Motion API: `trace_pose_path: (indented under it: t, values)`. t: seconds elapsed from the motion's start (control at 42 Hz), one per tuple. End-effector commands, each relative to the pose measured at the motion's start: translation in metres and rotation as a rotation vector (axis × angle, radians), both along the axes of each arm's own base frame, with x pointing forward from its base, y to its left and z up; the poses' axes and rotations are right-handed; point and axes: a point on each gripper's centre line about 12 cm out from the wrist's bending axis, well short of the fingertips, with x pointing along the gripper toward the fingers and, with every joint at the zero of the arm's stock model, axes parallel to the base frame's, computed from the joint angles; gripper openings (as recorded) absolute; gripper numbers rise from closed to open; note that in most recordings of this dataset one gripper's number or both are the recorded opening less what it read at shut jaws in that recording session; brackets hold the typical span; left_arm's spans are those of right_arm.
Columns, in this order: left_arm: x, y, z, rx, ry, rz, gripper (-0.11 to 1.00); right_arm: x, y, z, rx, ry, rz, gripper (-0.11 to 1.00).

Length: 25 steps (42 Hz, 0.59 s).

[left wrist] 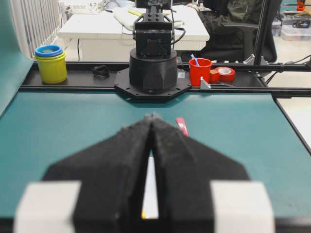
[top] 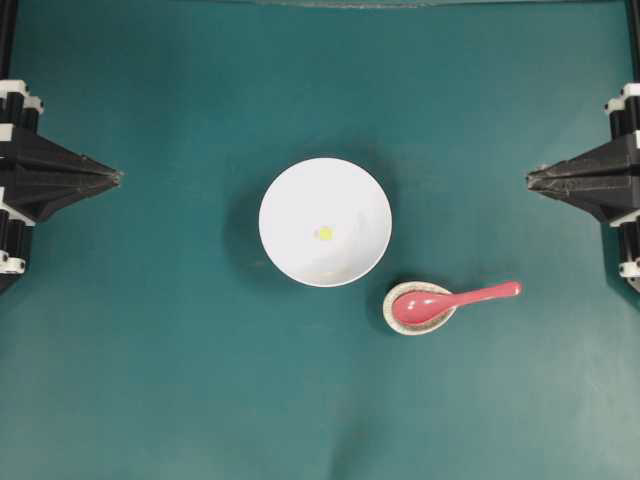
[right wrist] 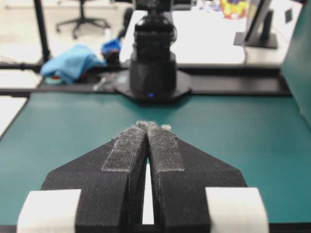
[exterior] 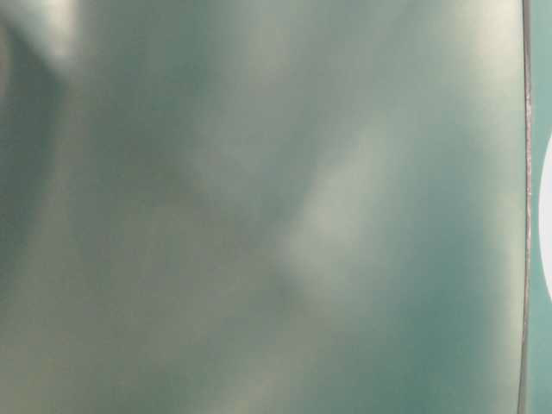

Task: Scoop the yellow hexagonal prism block from the bowl with a spoon using the right arm.
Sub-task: 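Move the right gripper left toward the pink spoon handle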

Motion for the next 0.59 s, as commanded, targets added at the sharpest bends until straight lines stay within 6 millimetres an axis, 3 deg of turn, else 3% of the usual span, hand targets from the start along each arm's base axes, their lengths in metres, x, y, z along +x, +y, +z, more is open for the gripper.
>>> trace_pose_path:
  t: [0.0,0.404,0.571]
  values:
    - [0.002,0.0,0.007,0.027,-0.015,-0.002,0.0,0.002,-0.001,0.006,-0.002,-0.012,-0.003,-0.01]
    - [0.003,0.0,0.006,0.026,-0.015,-0.002,0.0,0.01,0.0,-0.006,0.005,0.054,0.0,0.01]
    - [0.002,0.0,0.008,0.027,-0.028,-0.003,0.0,0.014,0.001,-0.015,0.005,0.086,0.005,0.28]
